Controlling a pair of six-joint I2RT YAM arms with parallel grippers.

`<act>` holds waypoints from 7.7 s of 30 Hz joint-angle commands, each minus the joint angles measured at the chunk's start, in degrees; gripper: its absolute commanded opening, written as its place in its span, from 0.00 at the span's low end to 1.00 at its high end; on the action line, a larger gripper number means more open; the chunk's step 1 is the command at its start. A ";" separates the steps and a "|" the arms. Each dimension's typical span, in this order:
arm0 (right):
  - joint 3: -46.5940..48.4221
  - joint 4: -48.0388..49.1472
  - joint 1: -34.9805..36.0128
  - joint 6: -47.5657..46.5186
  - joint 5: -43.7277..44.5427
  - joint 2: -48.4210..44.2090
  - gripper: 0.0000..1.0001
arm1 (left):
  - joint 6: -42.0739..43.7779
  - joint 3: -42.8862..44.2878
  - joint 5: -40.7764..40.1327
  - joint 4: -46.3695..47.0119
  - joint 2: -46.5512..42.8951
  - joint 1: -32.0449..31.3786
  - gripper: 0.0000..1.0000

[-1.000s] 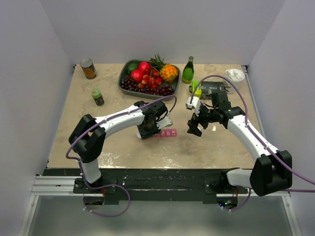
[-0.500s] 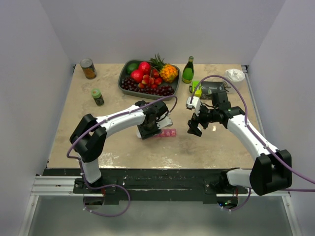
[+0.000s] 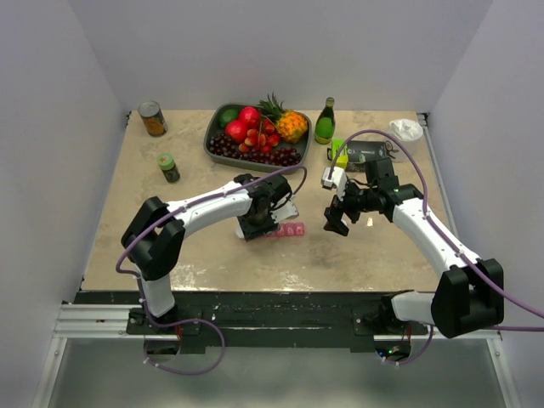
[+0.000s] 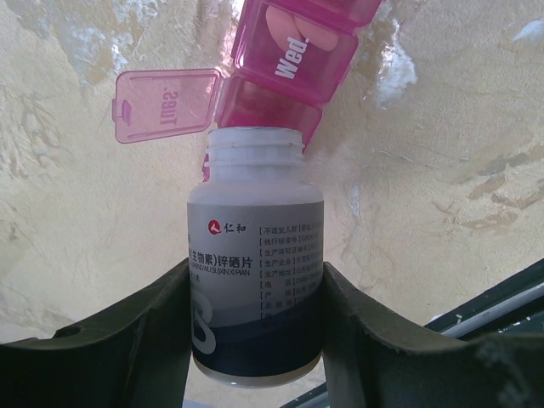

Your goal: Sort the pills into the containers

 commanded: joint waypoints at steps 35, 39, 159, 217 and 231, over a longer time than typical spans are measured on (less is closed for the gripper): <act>-0.21 0.33 -0.36 -0.89 -0.32 -0.06 0.99 | -0.11 3.04 -1.24 -2.09 1.05 -1.01 0.00; -0.21 0.42 -0.44 -0.89 -0.32 0.03 0.99 | -0.20 3.13 -1.15 -2.17 0.96 -0.92 0.00; -0.30 -0.11 -1.32 -1.24 -0.84 0.20 0.99 | -6.70 3.22 8.96 -1.03 0.43 5.41 0.00; -0.30 -0.11 -1.50 -1.33 -1.02 0.55 0.99 | -7.85 0.32 12.30 0.81 -2.82 7.61 0.00; -0.30 -0.19 -1.67 -1.42 -1.02 0.38 0.99 | -8.11 -3.03 11.68 1.87 -1.24 7.87 0.00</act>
